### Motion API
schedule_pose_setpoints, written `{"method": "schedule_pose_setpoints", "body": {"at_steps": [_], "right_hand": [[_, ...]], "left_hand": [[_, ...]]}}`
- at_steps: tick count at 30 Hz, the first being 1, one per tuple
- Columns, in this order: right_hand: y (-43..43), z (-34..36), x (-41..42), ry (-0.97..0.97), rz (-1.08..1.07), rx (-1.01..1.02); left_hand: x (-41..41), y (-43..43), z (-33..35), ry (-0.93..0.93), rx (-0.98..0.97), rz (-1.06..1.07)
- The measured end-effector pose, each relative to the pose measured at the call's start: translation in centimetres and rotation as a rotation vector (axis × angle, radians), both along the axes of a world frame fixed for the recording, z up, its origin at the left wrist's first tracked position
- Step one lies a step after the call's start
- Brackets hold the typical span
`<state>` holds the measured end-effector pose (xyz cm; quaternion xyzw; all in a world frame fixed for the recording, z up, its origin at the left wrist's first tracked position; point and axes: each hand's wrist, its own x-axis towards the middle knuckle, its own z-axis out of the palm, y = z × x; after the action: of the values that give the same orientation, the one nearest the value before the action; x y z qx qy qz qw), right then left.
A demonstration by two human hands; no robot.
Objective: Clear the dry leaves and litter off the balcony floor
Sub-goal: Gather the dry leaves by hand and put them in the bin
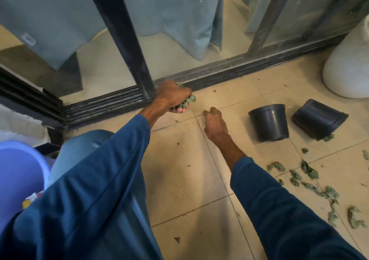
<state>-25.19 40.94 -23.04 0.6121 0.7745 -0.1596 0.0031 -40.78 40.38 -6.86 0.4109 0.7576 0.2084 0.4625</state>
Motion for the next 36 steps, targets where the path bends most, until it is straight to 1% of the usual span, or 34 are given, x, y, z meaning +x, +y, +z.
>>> {"method": "schedule_pose_setpoints", "body": {"at_steps": [2,4,6,8,11,14,16,21,25,29,31,32,36], "right_hand": [[-0.9,-1.0,-0.1,-0.052,0.011,0.027],[-1.8,-1.5,0.0,-0.051,0.018,0.056],[-2.1,-1.6,0.2,-0.027,0.003,0.039],[-2.0,-1.7,0.3,0.035,-0.046,-0.014],[-1.6,-1.4,0.1,0.21,-0.1,-0.09],[-1.5,-0.8,-1.2,0.307,-0.061,-0.092],[-1.4,-0.4,-2.7,0.326,-0.022,-0.076],[-1.2,-0.7,-7.1,0.282,0.094,-0.046],[-1.9,-0.9,-9.2,0.128,0.161,-0.051],[-3.6,-0.9,-9.6,-0.021,0.285,0.003],[-3.7,-0.7,-9.4,-0.016,0.265,-0.027],[-3.4,-0.6,-9.2,0.016,0.224,-0.06],[-1.0,1.3,-8.4,0.221,0.037,-0.162]], "left_hand": [[-1.4,-0.3,0.2,0.009,0.001,0.019],[-2.3,-0.5,0.5,0.019,0.013,0.041],[-2.4,-0.5,0.9,0.011,0.027,0.049],[-1.8,-0.4,1.5,-0.008,0.04,0.033],[-1.1,-0.2,2.8,-0.026,0.074,0.006],[-1.1,0.1,3.7,-0.002,0.092,0.007],[-1.6,0.2,4.0,-0.003,0.088,0.024],[-3.2,0.1,4.8,0.037,0.081,0.062],[-4.3,0.0,5.0,0.04,0.085,0.073],[-4.4,0.0,5.4,0.015,0.093,0.064],[-4.3,-0.1,5.8,0.001,0.097,0.073],[-4.3,-0.2,6.0,-0.002,0.102,0.082],[-5.8,-1.0,6.5,-0.062,0.173,0.184]]}}
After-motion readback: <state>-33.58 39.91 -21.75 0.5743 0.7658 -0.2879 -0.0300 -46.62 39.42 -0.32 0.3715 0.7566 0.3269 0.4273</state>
